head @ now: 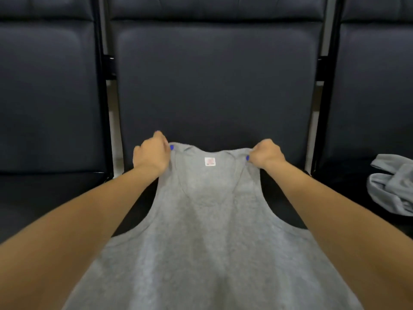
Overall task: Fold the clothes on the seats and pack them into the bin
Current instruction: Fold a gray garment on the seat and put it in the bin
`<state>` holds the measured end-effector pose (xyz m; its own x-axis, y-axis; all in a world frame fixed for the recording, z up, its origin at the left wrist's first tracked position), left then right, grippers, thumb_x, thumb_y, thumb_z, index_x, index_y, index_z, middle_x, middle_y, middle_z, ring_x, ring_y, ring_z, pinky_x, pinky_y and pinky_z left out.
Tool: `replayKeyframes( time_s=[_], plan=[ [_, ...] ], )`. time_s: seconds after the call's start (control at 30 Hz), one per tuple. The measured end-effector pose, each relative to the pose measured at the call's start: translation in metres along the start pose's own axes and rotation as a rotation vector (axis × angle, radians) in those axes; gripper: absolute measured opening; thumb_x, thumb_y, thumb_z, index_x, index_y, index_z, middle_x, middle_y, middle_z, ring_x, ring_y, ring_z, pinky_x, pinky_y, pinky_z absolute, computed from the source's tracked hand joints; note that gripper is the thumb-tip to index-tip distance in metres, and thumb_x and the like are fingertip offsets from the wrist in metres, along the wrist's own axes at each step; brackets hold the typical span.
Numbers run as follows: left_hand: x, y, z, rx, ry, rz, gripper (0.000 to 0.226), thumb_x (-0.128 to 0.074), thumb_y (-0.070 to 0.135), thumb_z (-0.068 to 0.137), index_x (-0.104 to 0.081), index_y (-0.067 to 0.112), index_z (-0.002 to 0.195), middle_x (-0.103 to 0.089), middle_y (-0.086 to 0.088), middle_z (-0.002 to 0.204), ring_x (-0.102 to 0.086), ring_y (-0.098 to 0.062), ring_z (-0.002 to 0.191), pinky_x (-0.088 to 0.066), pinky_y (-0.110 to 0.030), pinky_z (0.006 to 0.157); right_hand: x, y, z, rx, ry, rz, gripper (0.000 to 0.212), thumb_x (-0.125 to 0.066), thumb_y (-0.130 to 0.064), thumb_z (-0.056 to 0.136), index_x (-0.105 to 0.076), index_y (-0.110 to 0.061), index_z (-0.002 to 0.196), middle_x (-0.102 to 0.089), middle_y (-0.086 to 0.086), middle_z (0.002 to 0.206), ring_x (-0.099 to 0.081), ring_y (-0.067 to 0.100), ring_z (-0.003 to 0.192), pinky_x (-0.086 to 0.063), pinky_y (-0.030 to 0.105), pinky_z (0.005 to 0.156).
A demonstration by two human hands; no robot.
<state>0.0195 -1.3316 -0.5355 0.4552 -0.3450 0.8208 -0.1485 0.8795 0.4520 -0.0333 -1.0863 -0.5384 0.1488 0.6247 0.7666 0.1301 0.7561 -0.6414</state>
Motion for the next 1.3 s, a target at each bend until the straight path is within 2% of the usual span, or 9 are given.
replayKeyframes(
  time_s=[0.07,0.23,0.33,0.63,0.7,0.93,1.13,1.23,1.3],
  plan=[
    [0.009,0.010,-0.003,-0.033,0.135,-0.153,0.009,-0.047,0.025,0.099,-0.048,0.016,0.097,-0.062,-0.011,0.091,-0.058,-0.033,0.085,-0.046,-0.042,0.074,0.009,-0.002,-0.004,0.022,0.062,0.084,0.013,-0.058,-0.016,0.089,-0.065,-0.011,0.099,-0.062,0.009,0.099,-0.056,0.026,0.082,-0.046,0.032,0.070],
    [0.050,0.027,-0.020,-0.167,0.201,-0.228,0.016,-0.059,0.027,0.093,-0.064,0.017,0.104,-0.069,-0.002,0.096,-0.063,-0.024,0.092,-0.049,-0.045,0.086,0.055,-0.004,-0.044,0.140,0.049,0.306,0.018,-0.063,-0.013,0.088,-0.060,-0.021,0.073,-0.062,0.004,0.081,-0.058,0.020,0.076,-0.046,0.030,0.058],
    [0.093,0.036,-0.041,-0.235,0.203,-0.300,0.014,-0.063,0.029,0.090,-0.070,0.018,0.094,-0.069,0.003,0.087,-0.065,-0.018,0.089,-0.053,-0.040,0.081,0.089,-0.005,-0.089,0.209,-0.084,0.333,0.016,-0.063,-0.011,0.089,-0.062,-0.020,0.076,-0.058,0.001,0.076,-0.051,0.012,0.067,-0.041,0.023,0.052],
    [0.211,0.053,-0.156,-0.483,0.211,-0.332,0.008,-0.066,0.028,0.088,-0.071,0.022,0.089,-0.063,0.015,0.074,-0.062,-0.003,0.074,-0.051,-0.020,0.070,0.191,0.009,-0.229,0.389,-0.149,0.291,0.006,-0.065,-0.014,0.089,-0.070,-0.017,0.087,-0.068,0.003,0.081,-0.057,0.010,0.071,-0.047,0.014,0.050],
    [0.226,0.050,-0.185,-0.541,0.141,-0.333,0.004,-0.067,0.026,0.087,-0.070,0.024,0.088,-0.063,0.019,0.076,-0.062,0.002,0.071,-0.049,-0.010,0.065,0.206,0.015,-0.255,0.425,-0.205,0.205,0.006,-0.066,-0.015,0.088,-0.071,-0.016,0.089,-0.071,0.002,0.084,-0.061,0.011,0.074,-0.051,0.015,0.055],
    [0.238,0.028,-0.276,-0.554,-0.138,-0.431,0.006,-0.071,0.025,0.079,-0.071,0.031,0.078,-0.069,0.011,0.076,-0.063,-0.011,0.060,-0.052,-0.015,0.056,0.214,0.047,-0.316,0.480,-0.476,-0.012,0.009,-0.068,-0.009,0.085,-0.072,-0.017,0.086,-0.072,0.002,0.079,-0.063,0.000,0.065,-0.050,0.015,0.057],
    [0.208,-0.008,-0.331,-0.510,-0.422,-0.474,0.021,-0.064,0.051,0.069,-0.073,0.036,0.083,-0.070,0.012,0.071,-0.058,-0.021,0.052,-0.050,-0.027,0.050,0.184,0.080,-0.340,0.462,-0.846,-0.180,0.019,-0.069,-0.008,0.085,-0.071,-0.026,0.082,-0.071,0.008,0.084,-0.060,0.004,0.066,-0.050,0.024,0.063],
    [0.185,-0.026,-0.359,-0.536,-0.672,-0.388,0.040,-0.049,0.080,0.070,-0.069,0.048,0.084,-0.068,0.016,0.068,-0.054,-0.008,0.049,-0.044,-0.022,0.047,0.164,0.090,-0.348,0.420,-1.007,-0.278,0.014,-0.070,-0.015,0.086,-0.070,-0.029,0.086,-0.072,-0.003,0.087,-0.063,0.008,0.078,-0.055,0.035,0.076],
    [0.173,-0.033,-0.362,-0.489,-0.819,-0.305,0.033,-0.048,0.077,0.074,-0.067,0.049,0.073,-0.064,0.017,0.060,-0.050,-0.005,0.047,-0.041,-0.020,0.049,0.154,0.087,-0.348,0.361,-1.064,-0.355,0.013,-0.067,-0.018,0.088,-0.069,-0.028,0.097,-0.071,-0.008,0.094,-0.063,0.009,0.088,-0.055,0.033,0.081]
  ],
)
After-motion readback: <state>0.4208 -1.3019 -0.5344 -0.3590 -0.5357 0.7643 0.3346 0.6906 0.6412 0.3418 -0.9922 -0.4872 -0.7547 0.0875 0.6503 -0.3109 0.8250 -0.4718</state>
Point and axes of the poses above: each hand's wrist, its own z-axis towards the middle knuckle, its own x-axis out of the back of the hand, y = z × x, the point moved 1 cm from there along z, towards the middle knuckle
